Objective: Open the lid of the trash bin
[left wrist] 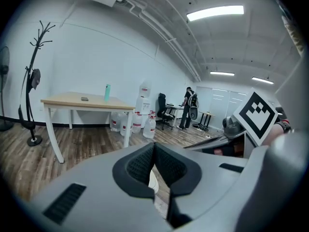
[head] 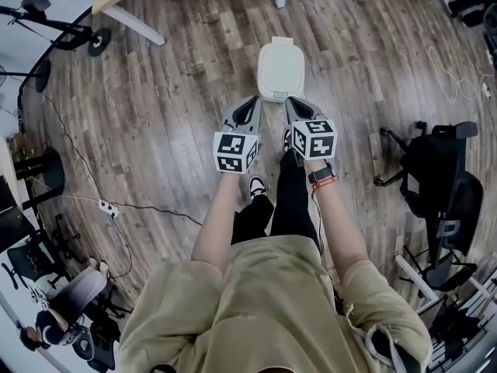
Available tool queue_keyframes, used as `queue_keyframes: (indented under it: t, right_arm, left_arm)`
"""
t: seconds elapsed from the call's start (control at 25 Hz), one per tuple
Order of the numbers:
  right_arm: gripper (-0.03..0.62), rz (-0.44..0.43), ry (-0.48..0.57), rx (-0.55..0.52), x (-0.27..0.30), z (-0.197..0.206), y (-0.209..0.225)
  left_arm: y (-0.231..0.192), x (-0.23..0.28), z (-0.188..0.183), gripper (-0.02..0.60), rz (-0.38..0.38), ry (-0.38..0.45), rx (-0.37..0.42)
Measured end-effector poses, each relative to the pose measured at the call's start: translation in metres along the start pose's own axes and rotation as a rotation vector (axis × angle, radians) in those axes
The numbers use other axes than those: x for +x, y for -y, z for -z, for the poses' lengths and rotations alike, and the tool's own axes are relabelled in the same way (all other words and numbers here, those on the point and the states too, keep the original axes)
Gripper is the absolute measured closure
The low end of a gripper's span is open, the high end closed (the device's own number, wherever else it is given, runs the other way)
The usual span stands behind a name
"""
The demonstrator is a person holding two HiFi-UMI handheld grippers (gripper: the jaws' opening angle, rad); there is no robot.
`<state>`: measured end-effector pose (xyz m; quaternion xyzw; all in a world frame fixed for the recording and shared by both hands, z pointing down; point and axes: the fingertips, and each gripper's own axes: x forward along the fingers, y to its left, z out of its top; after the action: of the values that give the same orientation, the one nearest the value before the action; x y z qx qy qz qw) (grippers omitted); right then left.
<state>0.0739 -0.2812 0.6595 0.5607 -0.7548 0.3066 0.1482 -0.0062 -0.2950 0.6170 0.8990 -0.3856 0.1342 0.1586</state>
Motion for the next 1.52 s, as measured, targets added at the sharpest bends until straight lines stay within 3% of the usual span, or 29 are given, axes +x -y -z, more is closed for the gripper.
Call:
queue_keyframes:
  t: [0.44,0.76,1.52]
  right_arm:
    - [0.592,-0.062,-0.122,0.076,0.094,0.064,0.063]
    - [0.592,-0.114,-0.2,0.209,0.164,0.124,0.101]
    - [0.592,-0.103,-0.345,0.232,0.292,0.247,0.185]
  left_arm:
    - [-0.025,0.072,0.063,0.558,0.019,-0.084,0.0]
    - [-0.044,0.114,0.122,0.558,0.025,-0.142,-0.026]
    - [-0.083,0.216,0.25,0.558,0.028,-0.207,-0.071]
